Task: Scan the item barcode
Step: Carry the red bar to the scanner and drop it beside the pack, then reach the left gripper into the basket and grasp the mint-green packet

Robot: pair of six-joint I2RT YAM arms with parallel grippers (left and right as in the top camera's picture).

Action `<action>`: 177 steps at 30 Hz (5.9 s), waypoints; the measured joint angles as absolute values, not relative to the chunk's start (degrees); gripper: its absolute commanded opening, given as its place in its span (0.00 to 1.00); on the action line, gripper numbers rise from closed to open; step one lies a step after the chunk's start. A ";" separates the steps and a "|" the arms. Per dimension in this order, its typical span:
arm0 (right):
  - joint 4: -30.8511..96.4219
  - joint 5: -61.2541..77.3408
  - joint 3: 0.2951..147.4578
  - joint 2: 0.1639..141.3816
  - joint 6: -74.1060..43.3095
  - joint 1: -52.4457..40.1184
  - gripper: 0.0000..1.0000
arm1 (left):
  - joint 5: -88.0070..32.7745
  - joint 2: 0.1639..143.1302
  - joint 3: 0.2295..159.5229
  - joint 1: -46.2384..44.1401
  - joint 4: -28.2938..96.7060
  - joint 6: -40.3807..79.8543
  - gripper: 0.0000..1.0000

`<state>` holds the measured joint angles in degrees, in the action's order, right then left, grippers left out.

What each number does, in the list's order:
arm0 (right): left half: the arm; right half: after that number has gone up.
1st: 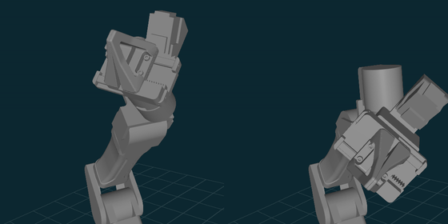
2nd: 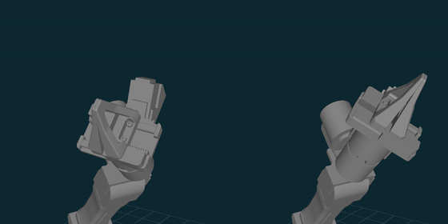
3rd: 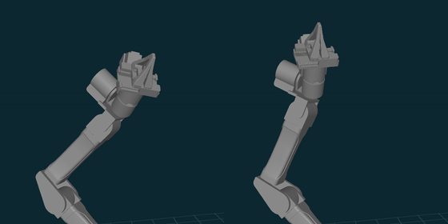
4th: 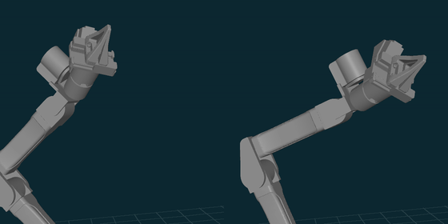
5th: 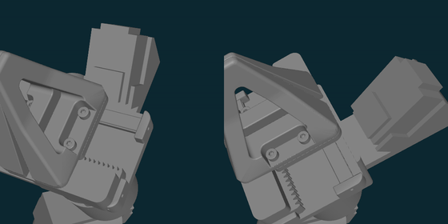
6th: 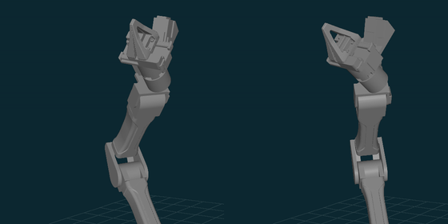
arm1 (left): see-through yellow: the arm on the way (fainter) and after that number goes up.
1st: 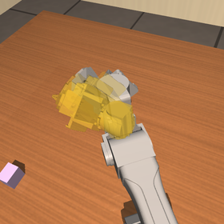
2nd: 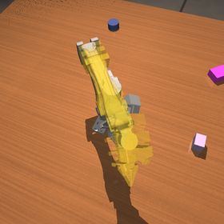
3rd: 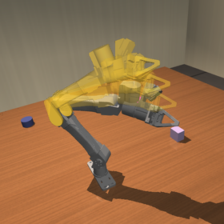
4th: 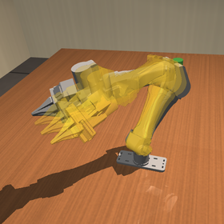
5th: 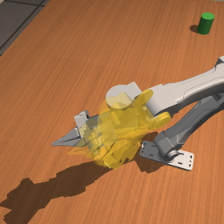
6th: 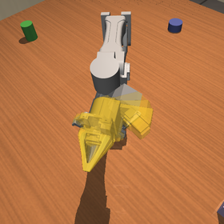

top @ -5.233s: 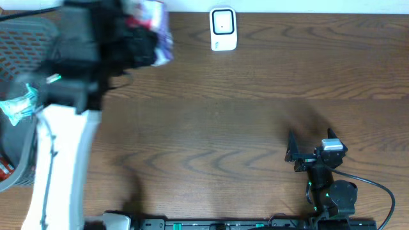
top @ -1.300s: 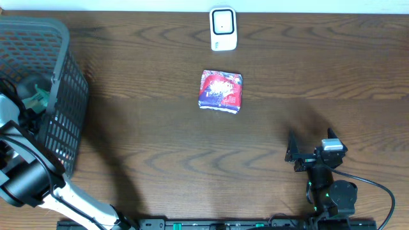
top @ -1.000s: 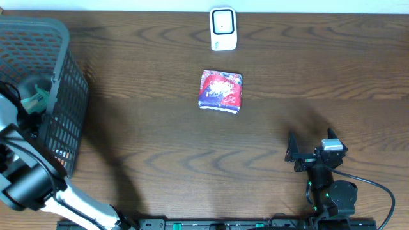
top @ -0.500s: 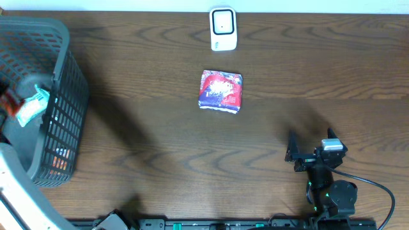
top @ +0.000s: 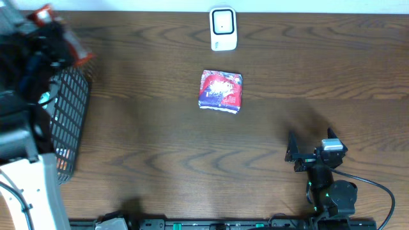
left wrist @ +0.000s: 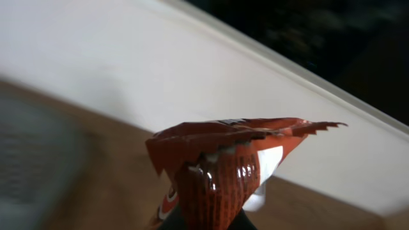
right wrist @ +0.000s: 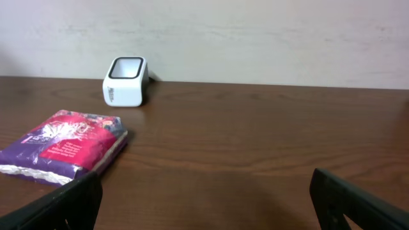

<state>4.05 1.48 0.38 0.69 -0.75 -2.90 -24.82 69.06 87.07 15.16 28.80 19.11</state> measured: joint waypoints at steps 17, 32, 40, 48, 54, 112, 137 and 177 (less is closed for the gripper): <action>4.05 1.48 0.38 0.69 -0.75 -2.90 0.99 | -14.39 80.47 86.70 -21.52 38.65 19.27 0.07; 4.05 1.48 0.38 0.69 -0.75 -2.90 0.99 | -9.41 109.06 85.82 -25.98 36.42 30.57 0.42; 4.05 1.48 0.38 0.69 -0.75 -2.90 0.99 | -8.99 109.60 85.86 -24.80 41.71 27.38 0.70; 4.05 1.48 0.38 0.69 -0.78 -2.90 0.99 | -9.02 97.01 86.00 -14.52 46.52 22.81 0.82; 4.05 1.48 0.38 0.69 -0.75 -2.90 0.99 | -8.60 81.67 87.96 -3.49 51.92 19.00 0.98; 4.05 1.48 0.38 0.69 -0.78 -2.90 0.99 | -1.37 77.65 89.65 35.94 57.12 25.98 0.62; 4.05 1.48 0.38 0.69 -0.75 -2.90 0.99 | 1.89 86.17 89.32 36.27 64.27 29.56 0.08; 4.05 1.48 0.38 0.69 -0.78 -2.90 0.99 | 6.74 102.37 89.21 35.99 38.04 44.97 0.90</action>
<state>4.05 1.48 0.38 0.69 -0.78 -2.90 6.74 102.37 89.21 35.99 38.04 44.97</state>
